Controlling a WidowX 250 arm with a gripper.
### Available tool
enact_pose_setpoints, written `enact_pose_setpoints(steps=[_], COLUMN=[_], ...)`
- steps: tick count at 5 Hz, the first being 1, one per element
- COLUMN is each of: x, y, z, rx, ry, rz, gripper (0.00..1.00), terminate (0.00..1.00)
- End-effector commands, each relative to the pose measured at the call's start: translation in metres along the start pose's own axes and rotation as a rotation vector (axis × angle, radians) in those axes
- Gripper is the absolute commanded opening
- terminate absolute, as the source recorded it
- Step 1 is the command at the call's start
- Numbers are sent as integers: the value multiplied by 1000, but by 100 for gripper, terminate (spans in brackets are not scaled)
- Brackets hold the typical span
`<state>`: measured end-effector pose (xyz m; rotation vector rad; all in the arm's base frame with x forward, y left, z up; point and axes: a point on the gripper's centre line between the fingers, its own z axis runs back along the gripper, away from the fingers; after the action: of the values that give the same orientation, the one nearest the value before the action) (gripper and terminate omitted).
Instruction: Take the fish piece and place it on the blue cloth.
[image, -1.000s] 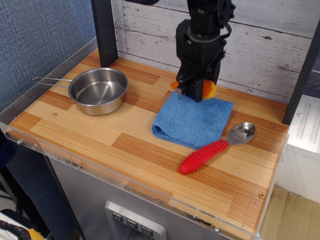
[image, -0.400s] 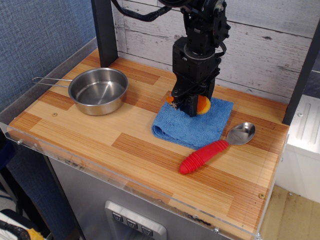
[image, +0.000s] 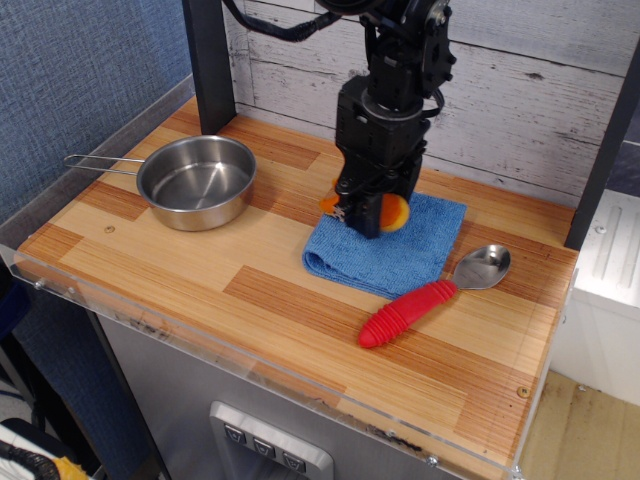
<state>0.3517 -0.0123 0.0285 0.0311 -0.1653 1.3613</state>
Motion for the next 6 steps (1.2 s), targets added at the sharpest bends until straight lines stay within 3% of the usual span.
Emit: enact_pose_setpoints(steps=[1, 2, 3, 4, 6], x=[11, 16, 26, 38, 65], y=[2, 3, 6, 16, 44], z=[24, 38, 68, 100, 138], rx=[-46, -71, -93, -123, -184], ry=[-38, -39, 36, 27, -56], rz=[33, 62, 103, 151, 233], gripper=[100, 100, 100, 100, 100], terminate=[0, 0, 0, 0, 0])
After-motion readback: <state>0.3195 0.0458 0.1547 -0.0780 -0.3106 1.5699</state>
